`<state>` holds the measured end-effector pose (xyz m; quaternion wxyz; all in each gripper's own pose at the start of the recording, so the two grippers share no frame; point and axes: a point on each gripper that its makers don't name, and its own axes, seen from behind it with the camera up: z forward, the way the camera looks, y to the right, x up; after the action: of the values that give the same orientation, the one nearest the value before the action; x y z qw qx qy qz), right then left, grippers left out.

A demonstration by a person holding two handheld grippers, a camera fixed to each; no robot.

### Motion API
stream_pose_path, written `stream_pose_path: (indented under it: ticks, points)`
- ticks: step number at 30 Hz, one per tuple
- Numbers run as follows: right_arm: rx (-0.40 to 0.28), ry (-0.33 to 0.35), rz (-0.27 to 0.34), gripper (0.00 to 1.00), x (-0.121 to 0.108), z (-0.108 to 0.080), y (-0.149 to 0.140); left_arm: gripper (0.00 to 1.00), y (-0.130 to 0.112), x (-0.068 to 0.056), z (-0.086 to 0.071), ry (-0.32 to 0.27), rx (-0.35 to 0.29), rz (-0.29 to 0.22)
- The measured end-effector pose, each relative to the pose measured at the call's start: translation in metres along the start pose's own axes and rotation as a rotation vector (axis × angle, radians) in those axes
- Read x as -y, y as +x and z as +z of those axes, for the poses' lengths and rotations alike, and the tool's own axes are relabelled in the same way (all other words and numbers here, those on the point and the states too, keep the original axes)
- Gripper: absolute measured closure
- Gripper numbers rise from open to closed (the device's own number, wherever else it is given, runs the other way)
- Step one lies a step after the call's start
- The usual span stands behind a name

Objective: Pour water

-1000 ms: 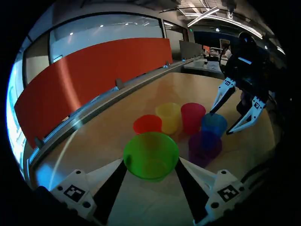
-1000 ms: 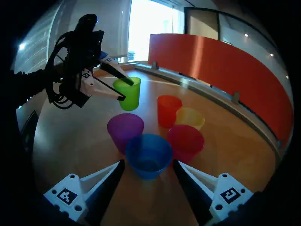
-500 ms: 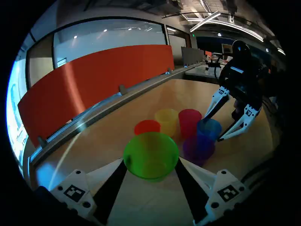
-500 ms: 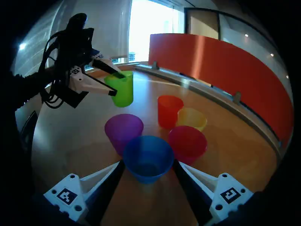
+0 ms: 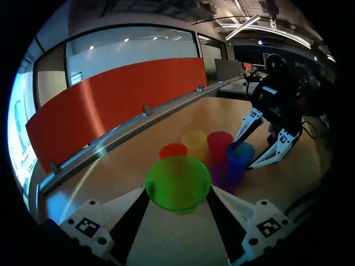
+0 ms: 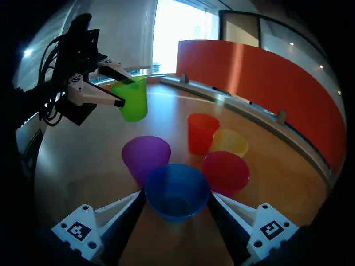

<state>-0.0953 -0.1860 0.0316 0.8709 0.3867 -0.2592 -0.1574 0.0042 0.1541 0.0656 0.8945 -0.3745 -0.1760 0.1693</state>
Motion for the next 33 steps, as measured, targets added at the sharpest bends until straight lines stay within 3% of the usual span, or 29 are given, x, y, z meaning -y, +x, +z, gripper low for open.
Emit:
stream_pose_path:
  ticks: [20, 33]
  points:
    - [-0.026, -0.01, 0.025, 0.09, -0.001, 0.002, 0.001, 0.14, -0.008, 0.0, -0.014, 0.024, -0.01, -0.038]
    - [-0.091, -0.024, 0.012, 0.09, 0.003, -0.022, 0.025, 0.14, -0.002, -0.005, -0.025, 0.037, -0.037, -0.064]
